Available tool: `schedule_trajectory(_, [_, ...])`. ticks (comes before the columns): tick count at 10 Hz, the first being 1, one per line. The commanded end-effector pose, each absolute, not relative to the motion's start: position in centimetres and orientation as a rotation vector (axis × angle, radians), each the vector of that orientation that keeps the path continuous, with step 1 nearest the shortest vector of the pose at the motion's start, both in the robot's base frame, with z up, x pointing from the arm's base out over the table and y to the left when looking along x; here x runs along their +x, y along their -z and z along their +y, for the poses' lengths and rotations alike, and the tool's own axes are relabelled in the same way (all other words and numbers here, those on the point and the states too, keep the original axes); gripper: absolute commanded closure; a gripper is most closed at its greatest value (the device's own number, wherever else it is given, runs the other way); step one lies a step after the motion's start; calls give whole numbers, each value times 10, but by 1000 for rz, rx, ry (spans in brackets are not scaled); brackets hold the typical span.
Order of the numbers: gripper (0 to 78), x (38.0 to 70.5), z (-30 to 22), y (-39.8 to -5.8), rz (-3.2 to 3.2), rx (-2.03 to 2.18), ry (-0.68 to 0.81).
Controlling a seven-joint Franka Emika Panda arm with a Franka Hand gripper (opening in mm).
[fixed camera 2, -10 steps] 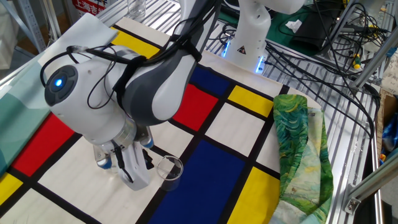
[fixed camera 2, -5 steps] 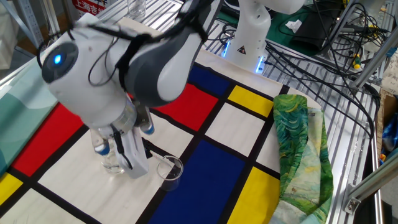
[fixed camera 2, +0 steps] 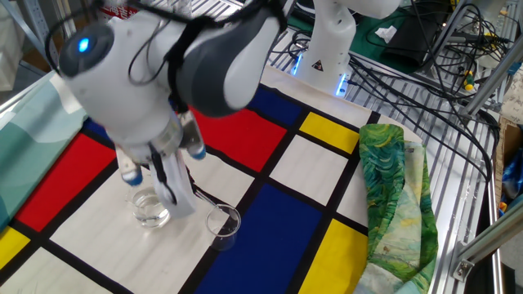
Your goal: Transfer liquid using a dropper
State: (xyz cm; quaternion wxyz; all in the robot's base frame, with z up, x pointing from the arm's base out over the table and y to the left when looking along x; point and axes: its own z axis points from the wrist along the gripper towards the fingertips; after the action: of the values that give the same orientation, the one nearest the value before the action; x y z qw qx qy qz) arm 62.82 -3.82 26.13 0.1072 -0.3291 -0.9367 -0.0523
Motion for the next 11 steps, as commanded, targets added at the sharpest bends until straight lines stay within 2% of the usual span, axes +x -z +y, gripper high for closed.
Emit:
schedule_trajectory(1, [764,632,-53,-282,-2841,-957,81])
schedule_trajectory(11, [764,646,-80,-312,-3035,-832,-30])
